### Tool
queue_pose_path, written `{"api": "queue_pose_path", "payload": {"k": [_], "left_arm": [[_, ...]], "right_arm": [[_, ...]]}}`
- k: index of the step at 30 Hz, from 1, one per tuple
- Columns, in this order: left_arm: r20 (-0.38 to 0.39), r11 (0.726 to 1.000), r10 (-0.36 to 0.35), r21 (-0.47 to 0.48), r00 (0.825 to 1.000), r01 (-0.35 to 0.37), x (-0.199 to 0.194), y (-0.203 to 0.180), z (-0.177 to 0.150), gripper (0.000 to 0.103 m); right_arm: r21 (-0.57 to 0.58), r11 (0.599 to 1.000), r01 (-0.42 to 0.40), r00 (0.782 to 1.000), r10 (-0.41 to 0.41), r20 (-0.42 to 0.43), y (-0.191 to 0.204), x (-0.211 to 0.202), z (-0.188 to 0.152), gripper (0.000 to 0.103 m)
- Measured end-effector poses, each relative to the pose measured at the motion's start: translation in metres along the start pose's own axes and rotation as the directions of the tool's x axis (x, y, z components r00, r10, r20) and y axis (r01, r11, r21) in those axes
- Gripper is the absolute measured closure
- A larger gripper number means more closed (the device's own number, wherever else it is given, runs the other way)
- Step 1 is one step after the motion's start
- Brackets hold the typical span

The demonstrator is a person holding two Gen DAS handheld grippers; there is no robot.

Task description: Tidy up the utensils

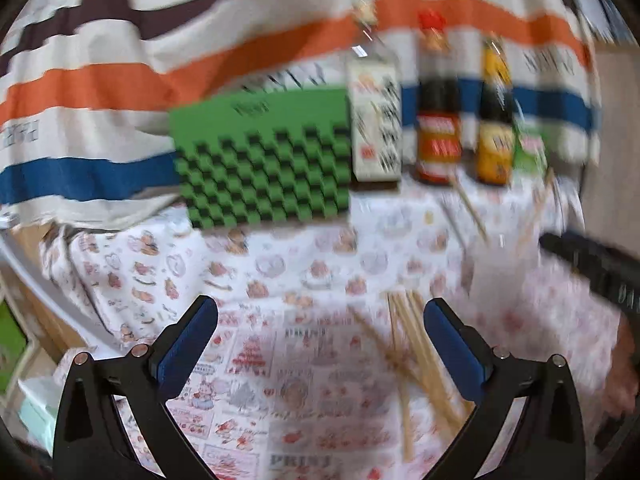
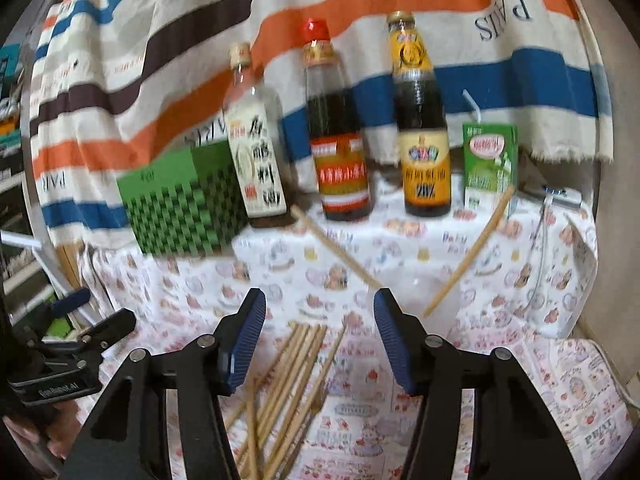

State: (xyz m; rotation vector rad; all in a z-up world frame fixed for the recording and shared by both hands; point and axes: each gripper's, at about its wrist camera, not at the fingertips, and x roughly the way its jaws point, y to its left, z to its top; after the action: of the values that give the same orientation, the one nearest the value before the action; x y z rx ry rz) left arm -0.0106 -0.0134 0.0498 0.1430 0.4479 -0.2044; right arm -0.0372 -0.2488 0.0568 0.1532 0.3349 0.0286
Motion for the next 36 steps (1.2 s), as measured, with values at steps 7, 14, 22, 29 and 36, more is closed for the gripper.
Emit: {"api": "queue_pose_path", "payload": {"k": [7, 14, 22, 29, 36], "left_arm": [[-0.161, 0.994, -0.052, -0.102, 0.986, 0.036, 0.045, 0.024, -0.032, 0.001], [-0.193, 0.987, -0.046, -0.162, 0.980, 0.015, 0.052, 0.037, -0.038, 0.001], [-0.108, 0.989, 0.061, -0.130, 0.992, -0.075, 0.039, 0.036, -0.034, 0.001], [-0.124, 0.981, 0.054, -0.177, 0.991, -0.075, 0.038, 0.043, -0.032, 0.001], [-0.168, 0.989, 0.026, -0.139, 0.986, -0.050, 0.044, 0.032, -0.037, 0.001]], "right_arm": [[0.094, 0.990, -0.103, 0.992, 0.109, -0.067, -0.009, 0.018, -0.012, 0.051], [-0.004, 0.996, -0.088, 0.983, 0.086, -0.164, 0.009, 0.027, -0.022, 0.058], [-0.098, 0.983, -0.155, 0.919, 0.107, -0.381, 0.042, 0.050, -0.055, 0.066], [-0.119, 0.962, -0.246, 0.828, 0.145, -0.542, 0.068, 0.066, -0.086, 0.074], [-0.141, 0.963, -0.231, 0.796, 0.103, -0.597, 0.071, 0.069, -0.095, 0.095]]}}
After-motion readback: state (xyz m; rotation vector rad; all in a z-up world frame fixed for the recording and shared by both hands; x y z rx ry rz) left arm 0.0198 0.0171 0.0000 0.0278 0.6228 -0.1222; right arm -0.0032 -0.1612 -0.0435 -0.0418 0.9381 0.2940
